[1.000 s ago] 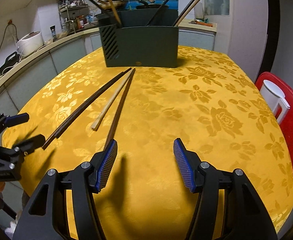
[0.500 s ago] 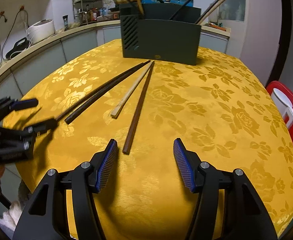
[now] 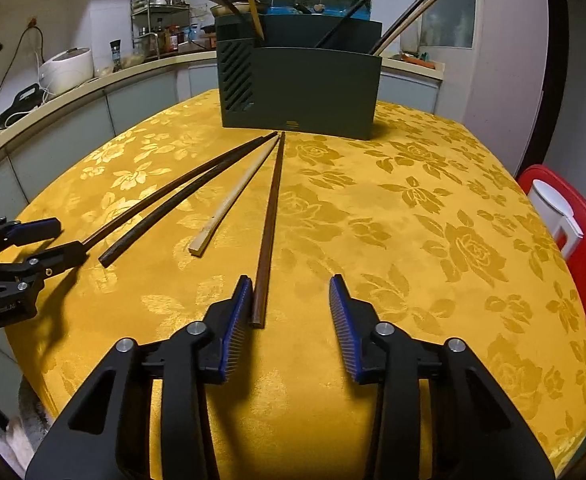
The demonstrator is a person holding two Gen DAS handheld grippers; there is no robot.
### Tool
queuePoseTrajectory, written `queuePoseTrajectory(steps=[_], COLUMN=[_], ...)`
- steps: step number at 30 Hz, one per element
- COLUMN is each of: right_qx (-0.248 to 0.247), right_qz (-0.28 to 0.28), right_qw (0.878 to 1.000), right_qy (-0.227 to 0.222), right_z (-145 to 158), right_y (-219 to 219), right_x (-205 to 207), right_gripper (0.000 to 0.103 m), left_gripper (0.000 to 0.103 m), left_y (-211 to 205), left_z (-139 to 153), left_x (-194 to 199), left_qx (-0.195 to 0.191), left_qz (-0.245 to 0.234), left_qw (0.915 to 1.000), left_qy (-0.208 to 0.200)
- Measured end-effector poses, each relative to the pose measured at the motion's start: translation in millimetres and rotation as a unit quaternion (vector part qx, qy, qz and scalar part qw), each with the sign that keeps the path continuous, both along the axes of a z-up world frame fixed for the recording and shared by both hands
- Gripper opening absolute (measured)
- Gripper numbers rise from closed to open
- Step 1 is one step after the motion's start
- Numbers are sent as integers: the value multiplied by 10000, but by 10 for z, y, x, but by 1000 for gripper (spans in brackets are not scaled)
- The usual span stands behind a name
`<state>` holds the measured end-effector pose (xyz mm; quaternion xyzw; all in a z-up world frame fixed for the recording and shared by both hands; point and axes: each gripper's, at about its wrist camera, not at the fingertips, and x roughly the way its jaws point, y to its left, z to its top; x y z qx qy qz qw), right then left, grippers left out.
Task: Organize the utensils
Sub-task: 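Close the right gripper on a dark chopstick while the left grips a brown chopstick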
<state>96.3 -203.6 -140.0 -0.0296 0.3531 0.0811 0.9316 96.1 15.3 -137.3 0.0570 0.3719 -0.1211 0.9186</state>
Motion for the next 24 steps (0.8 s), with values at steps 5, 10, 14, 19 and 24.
queuePoseTrajectory(steps=[5,10,14,19,24], right_qx=[128,259,267,359,439], right_qz=[159,249,202,115,108], right_qw=[9998,9993,9994,9993,9988], right_qy=[-67,-98,-98,-13,160], right_z=[-15,-20,-18,-14,14], right_y=[25,8,-8,-56,-105], right_x=[18,42,96,135,150], right_gripper=[26,20,11,7,7], left_gripper=[45,39,33,15,7], left_y=[-68,-77,-106,-20,46], left_z=[-8,-12,-16,-7,16], left_x=[-36,-30,12,76,103], left_qx=[-31,-77,-29,-119,-313], left_qz=[-150,-187,-219,-39,-23], left_qw=[9999,9997,9996,9999,9995], left_qy=[-76,-104,-147,-110,23])
